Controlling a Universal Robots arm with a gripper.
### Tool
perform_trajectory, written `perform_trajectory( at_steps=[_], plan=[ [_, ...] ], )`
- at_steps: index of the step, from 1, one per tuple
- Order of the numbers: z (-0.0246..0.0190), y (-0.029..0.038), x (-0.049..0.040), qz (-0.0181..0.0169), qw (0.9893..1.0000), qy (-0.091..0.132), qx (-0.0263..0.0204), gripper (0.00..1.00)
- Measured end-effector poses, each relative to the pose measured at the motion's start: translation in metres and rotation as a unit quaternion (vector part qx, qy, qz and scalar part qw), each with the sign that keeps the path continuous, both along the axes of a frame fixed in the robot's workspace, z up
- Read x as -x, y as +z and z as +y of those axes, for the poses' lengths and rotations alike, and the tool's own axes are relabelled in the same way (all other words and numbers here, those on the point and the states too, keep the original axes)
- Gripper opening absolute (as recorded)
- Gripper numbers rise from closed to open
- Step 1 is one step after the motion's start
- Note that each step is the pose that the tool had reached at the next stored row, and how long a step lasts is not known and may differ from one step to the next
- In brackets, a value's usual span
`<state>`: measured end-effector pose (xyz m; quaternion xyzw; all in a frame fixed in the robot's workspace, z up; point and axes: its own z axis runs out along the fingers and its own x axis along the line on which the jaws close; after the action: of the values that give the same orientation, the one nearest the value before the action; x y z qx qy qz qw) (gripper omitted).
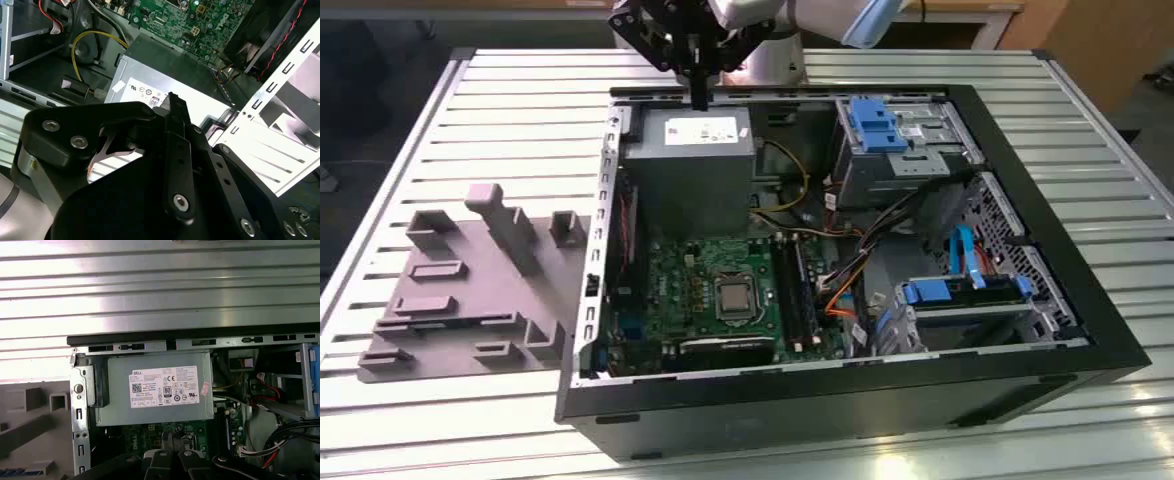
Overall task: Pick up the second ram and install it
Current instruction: 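Reach for the second ram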
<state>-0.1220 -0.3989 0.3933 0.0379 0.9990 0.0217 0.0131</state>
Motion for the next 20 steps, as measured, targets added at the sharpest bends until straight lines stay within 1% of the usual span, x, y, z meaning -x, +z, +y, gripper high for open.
perform_trajectory(
  at_steps=[20],
  plan=[
    [0.0000,0.0000,0.0067,0.0000,1.0000,0.000,0.0000,0.11]
  ],
)
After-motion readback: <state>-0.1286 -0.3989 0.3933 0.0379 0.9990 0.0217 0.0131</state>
